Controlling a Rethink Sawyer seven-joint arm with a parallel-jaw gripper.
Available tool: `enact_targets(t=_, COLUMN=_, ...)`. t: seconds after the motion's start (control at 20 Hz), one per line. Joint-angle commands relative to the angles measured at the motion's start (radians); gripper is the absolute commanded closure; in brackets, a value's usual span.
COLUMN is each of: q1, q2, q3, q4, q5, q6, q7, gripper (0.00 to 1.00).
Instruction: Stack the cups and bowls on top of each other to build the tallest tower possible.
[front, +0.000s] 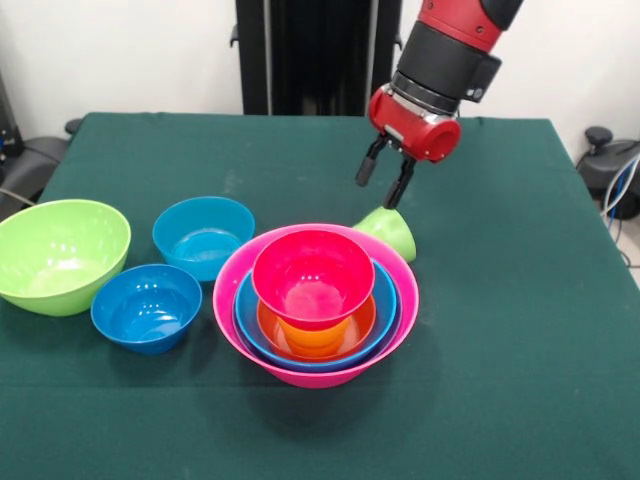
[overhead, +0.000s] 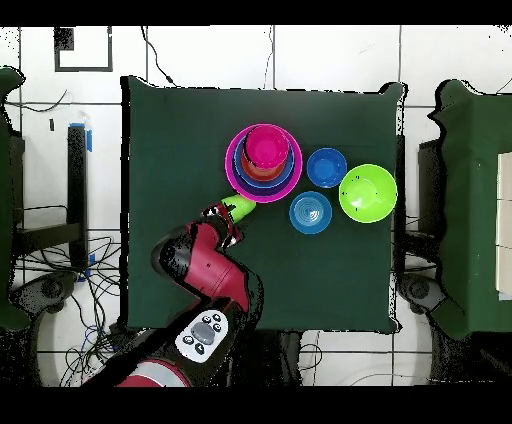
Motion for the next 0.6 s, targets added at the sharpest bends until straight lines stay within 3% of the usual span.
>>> enact_targets(t=0.05, q1=0.014, q2=0.049, q3=0.071, q4=-0.018, q5=0.073, q6=0.01, q7=0.234, gripper=0.0)
enact_targets(t=0.3, q1=0.039, q2=0.095, q3=0.048, q4=-0.035, q5=0.116, q6=-0.013, q7=0.232, gripper=0.0)
enact_targets(t=0.6, q1=0.005, q2=0.129, q3=0.087, q4=-0.05, q5=0.11, q6=-0.083, q7=0.241, gripper=0.0)
